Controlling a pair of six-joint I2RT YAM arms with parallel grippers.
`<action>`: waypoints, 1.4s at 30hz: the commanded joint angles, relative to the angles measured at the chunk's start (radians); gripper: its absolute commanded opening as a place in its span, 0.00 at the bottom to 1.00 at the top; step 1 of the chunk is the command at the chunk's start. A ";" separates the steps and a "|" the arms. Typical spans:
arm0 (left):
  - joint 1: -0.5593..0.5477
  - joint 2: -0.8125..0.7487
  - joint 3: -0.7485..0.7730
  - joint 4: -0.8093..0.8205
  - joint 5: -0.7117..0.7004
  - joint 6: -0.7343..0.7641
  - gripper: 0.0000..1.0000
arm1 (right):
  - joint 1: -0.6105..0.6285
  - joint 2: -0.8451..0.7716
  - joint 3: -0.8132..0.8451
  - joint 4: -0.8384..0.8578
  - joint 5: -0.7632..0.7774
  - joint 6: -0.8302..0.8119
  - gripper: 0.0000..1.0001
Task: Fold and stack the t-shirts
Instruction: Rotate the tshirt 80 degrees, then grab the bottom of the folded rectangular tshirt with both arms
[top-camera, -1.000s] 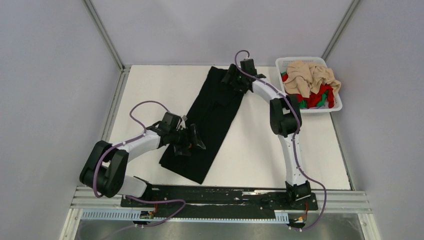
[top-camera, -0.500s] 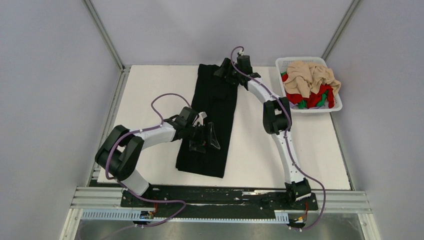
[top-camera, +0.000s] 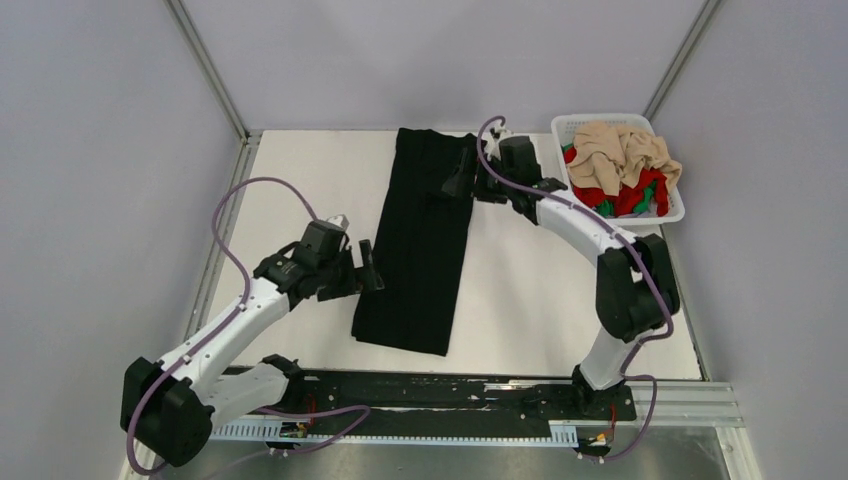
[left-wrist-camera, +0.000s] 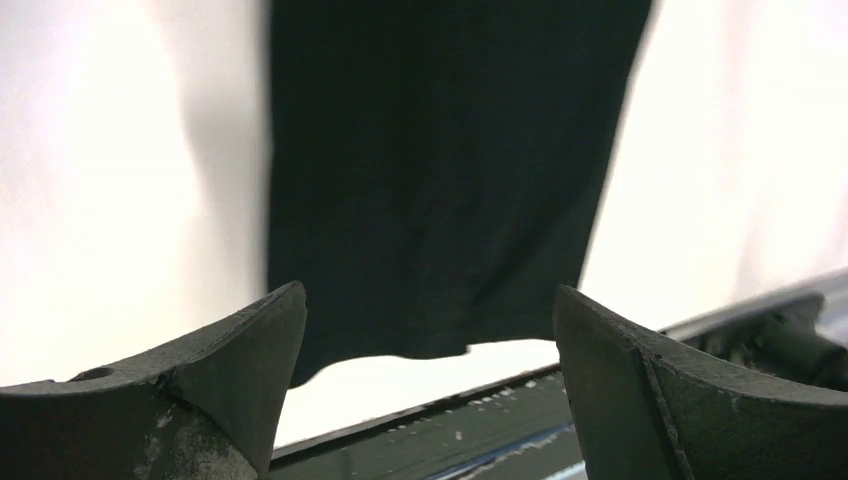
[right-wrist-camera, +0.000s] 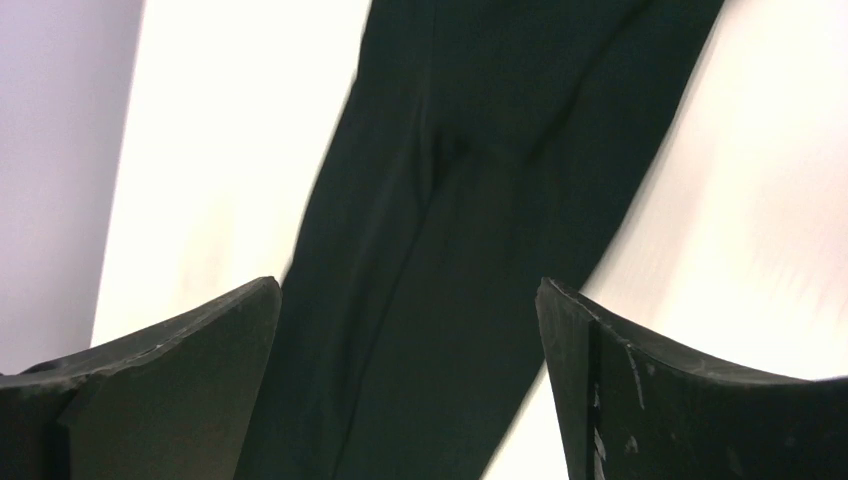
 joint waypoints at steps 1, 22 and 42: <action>0.074 -0.088 -0.135 -0.124 -0.030 -0.058 1.00 | 0.087 -0.139 -0.243 -0.069 -0.007 -0.009 1.00; 0.078 0.012 -0.287 0.012 0.089 -0.057 0.46 | 0.648 -0.264 -0.507 -0.367 0.137 -0.079 0.80; 0.079 -0.072 -0.322 -0.037 0.135 -0.118 0.00 | 0.769 -0.210 -0.533 -0.364 0.193 -0.008 0.09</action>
